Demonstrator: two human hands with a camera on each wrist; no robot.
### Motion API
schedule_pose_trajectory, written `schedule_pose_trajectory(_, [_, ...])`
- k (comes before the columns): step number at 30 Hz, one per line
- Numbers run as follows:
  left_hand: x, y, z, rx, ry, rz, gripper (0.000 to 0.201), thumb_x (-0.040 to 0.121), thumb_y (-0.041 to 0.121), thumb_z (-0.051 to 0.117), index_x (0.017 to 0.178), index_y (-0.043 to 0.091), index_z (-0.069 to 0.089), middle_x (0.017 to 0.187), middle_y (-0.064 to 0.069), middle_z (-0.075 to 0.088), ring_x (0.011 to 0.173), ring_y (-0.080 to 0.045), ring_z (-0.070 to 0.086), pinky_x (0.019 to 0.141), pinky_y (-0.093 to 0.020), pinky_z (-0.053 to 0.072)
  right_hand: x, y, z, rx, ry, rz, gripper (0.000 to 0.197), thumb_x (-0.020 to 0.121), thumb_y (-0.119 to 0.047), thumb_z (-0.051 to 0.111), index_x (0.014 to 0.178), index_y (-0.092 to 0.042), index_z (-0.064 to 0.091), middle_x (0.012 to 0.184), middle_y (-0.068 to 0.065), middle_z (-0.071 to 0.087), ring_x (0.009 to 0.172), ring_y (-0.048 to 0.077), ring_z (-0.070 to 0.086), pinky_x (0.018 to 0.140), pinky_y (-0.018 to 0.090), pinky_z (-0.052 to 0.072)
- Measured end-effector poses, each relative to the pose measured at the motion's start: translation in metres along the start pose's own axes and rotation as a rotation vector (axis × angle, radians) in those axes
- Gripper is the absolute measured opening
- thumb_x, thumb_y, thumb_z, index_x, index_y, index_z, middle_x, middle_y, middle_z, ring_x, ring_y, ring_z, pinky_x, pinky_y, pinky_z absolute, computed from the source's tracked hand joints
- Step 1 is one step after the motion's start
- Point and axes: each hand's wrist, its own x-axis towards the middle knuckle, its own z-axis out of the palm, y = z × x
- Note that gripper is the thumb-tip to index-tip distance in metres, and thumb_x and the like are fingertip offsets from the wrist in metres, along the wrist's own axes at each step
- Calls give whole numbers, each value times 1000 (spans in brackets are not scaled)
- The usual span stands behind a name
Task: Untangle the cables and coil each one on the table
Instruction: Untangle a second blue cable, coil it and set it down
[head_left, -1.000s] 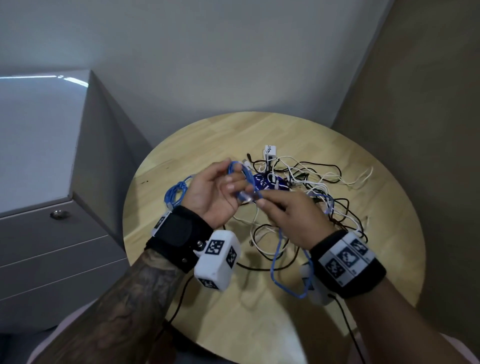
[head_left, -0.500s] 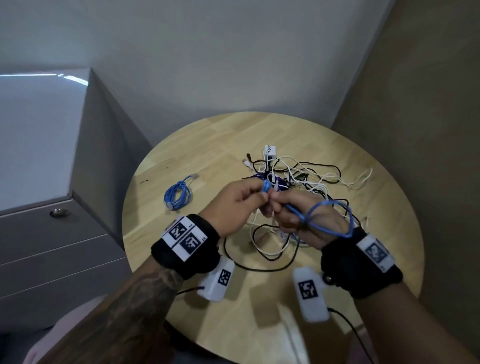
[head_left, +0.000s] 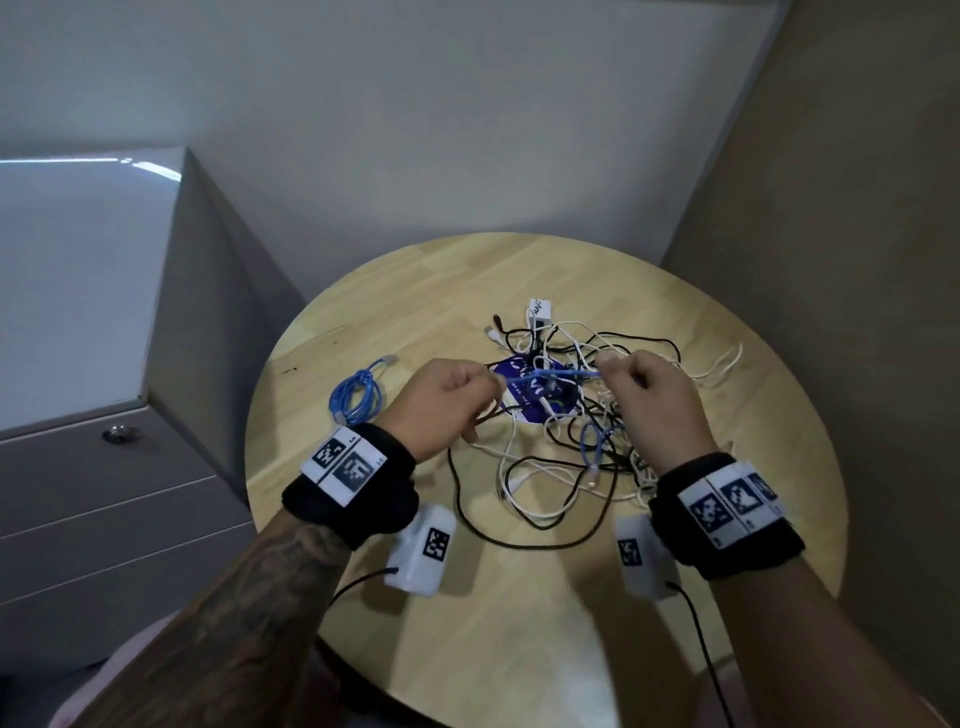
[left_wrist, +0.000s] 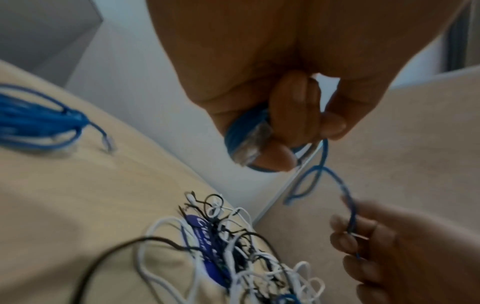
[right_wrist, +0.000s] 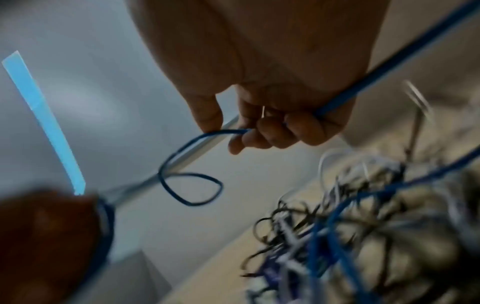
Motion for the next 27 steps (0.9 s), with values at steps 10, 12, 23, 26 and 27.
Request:
schedule_pose_trajectory(10, [9,-1,-64,-1302,58,-196,29,83,22,53,58,19,38,46,8,24,35,-8,20,39,-19,32,16,11,-22,-260,48,-8,67,97,-55,54,53,-6,43,55,9,38,55,26,37,53,35,26])
schedule_pose_trajectory(12, [11,-5,-67,-1464,72,-163,28,87,19,53,62,18,40,49,8,28,38,-8,23,41,-18,32,13,10,-13,-332,-56,20,69,94,-57,58,44,-13,44,48,2,38,49,22,38,53,33,28])
schedule_pose_trajectory(23, [15,-7,-95,-1579,397,-110,31,89,4,45,59,10,46,53,4,31,40,-11,33,57,-24,49,2,-3,-22,225,-296,-175,10,92,-14,71,87,-5,72,79,21,67,72,16,55,68,21,46])
schedule_pose_trajectory(26, [11,0,-90,-1598,348,-73,20,87,7,46,67,8,50,59,4,37,45,-11,36,65,-28,51,3,-3,-21,83,-155,-207,20,96,-20,67,78,-15,72,74,-4,72,71,3,59,73,24,46])
schedule_pose_trajectory(27, [10,2,-90,-1599,339,-56,13,83,7,47,71,7,52,61,3,39,46,-12,38,68,-30,51,3,-4,-21,27,-105,-235,24,97,-23,65,74,-18,70,69,-14,69,68,-3,57,70,21,45])
